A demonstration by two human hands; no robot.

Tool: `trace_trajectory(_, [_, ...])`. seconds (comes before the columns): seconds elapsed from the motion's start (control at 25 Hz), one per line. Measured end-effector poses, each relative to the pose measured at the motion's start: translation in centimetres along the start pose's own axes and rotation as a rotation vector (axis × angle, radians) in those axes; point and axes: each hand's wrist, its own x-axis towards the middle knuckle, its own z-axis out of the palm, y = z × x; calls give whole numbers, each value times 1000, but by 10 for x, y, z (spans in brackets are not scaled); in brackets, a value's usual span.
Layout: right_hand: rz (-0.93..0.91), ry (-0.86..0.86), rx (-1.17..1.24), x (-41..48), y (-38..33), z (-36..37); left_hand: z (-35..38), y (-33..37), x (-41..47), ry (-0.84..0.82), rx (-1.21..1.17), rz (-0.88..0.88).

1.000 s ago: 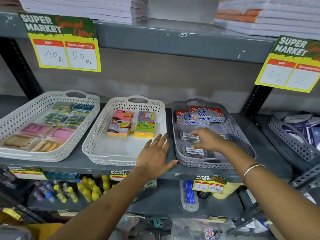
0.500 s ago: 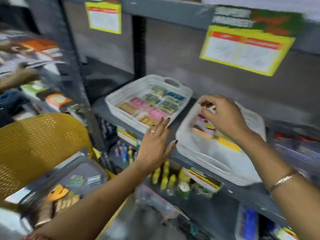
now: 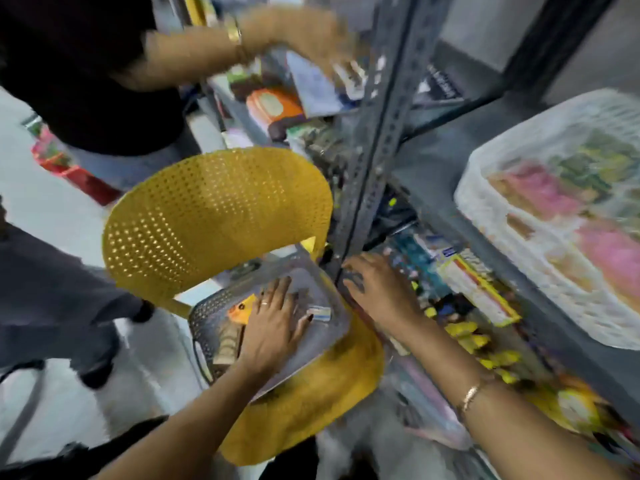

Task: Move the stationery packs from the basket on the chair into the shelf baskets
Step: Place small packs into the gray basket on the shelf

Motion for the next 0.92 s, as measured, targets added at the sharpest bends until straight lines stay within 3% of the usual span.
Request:
trace_trajectory(0.32, [5, -431, -143, 36, 76, 206, 152, -37, -28, -236, -33, -149])
trace_trajectory(0.48, [-26, -367, -318, 37, 92, 253, 192, -40, -34, -233, -35, -156])
trace_trajectory(0.64, [7, -426, -285, 40, 98, 275, 200, -38, -36, -243, -45, -175])
trace_trajectory(0.92, [68, -342, -217, 46, 84, 243, 179, -36, -36, -279, -25, -165])
